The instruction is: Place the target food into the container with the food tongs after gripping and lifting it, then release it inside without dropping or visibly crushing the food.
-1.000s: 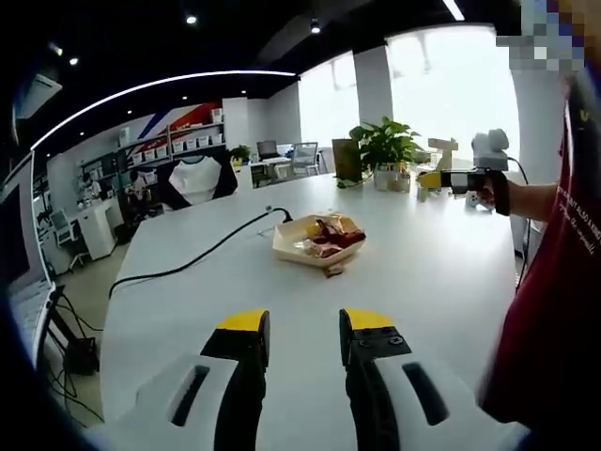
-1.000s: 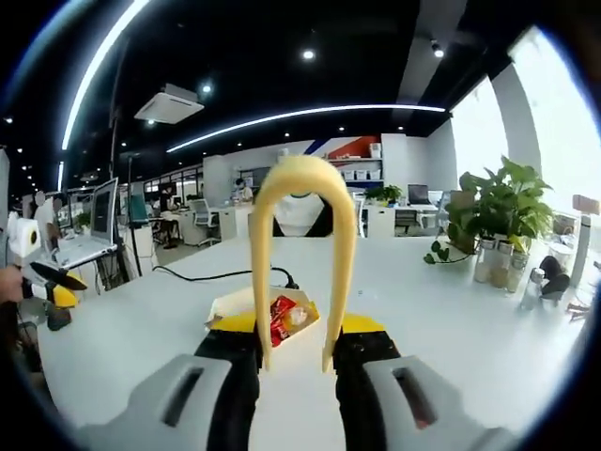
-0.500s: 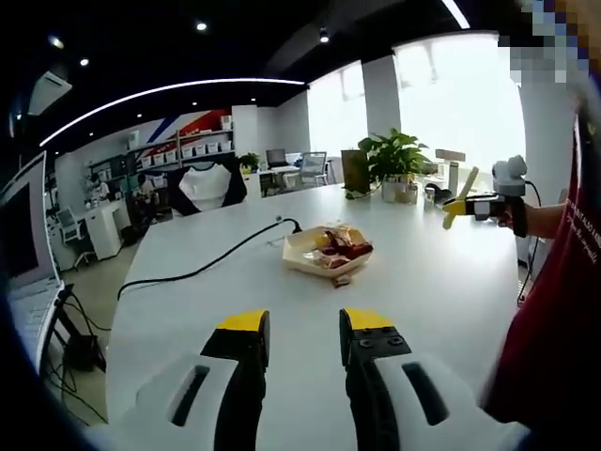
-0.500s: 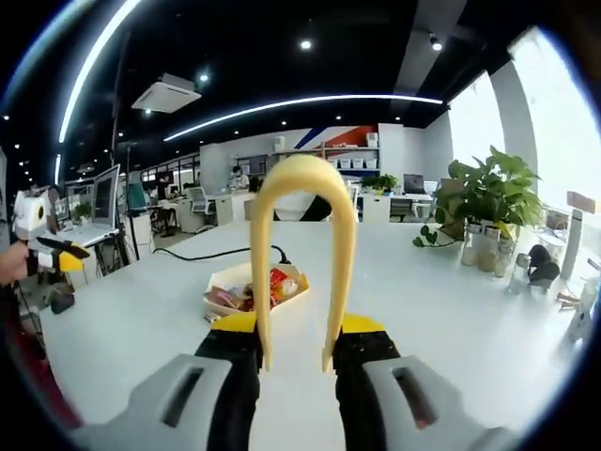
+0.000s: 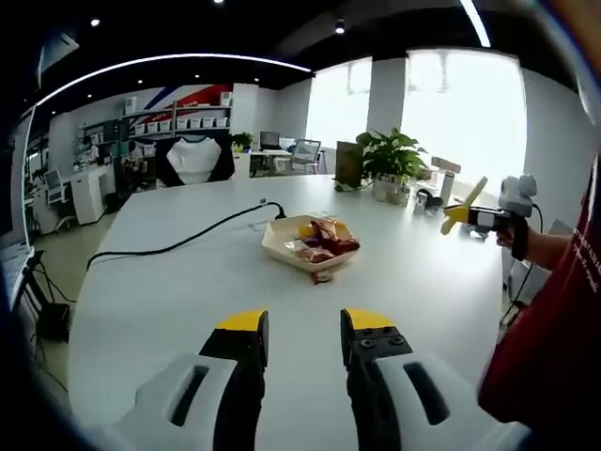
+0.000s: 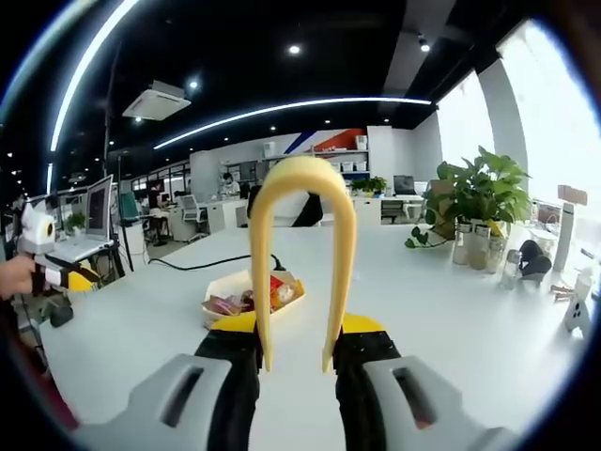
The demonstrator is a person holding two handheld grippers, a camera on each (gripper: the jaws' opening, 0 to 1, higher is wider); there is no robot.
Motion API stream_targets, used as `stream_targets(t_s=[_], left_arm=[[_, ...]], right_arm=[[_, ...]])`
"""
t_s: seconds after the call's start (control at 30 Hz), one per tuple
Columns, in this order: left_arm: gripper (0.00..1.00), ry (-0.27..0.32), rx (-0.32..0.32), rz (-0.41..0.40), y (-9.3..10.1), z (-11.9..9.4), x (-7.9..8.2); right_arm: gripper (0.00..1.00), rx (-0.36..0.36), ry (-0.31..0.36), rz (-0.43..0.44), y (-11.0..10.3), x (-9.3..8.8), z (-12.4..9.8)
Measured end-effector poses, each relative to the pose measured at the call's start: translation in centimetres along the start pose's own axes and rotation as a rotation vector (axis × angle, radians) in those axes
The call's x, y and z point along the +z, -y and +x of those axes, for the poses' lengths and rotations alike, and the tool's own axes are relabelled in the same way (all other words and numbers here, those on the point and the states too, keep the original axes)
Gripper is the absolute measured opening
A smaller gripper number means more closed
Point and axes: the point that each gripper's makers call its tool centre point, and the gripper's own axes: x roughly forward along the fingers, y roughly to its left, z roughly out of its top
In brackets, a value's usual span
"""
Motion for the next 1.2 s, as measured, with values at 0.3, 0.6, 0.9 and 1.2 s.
stream_targets(t_s=[0.3,0.6,0.9,1.2], left_arm=[[0.39,-0.019,-0.057,-0.059,1.5,6.0,0.7],[0.37,0.026,-0.006,-0.143,0.9,10.6,1.2],[0.35,-0.051,0.009,-0.111,2.4,15.9,-1.5],[0.35,-0.075,0.04,-0.115,1.6,18.8,-2.5]], right_arm=[[0.26,0.045,-0.005,0.037,-1.4,0.0,0.1],[0.26,0.02,-0.046,0.005,-0.9,-0.7,-0.8],[0.26,-0.019,-0.051,0.038,0.7,-0.1,-0.9],[0.26,-0.039,-0.088,0.027,1.8,-0.6,-0.8]])
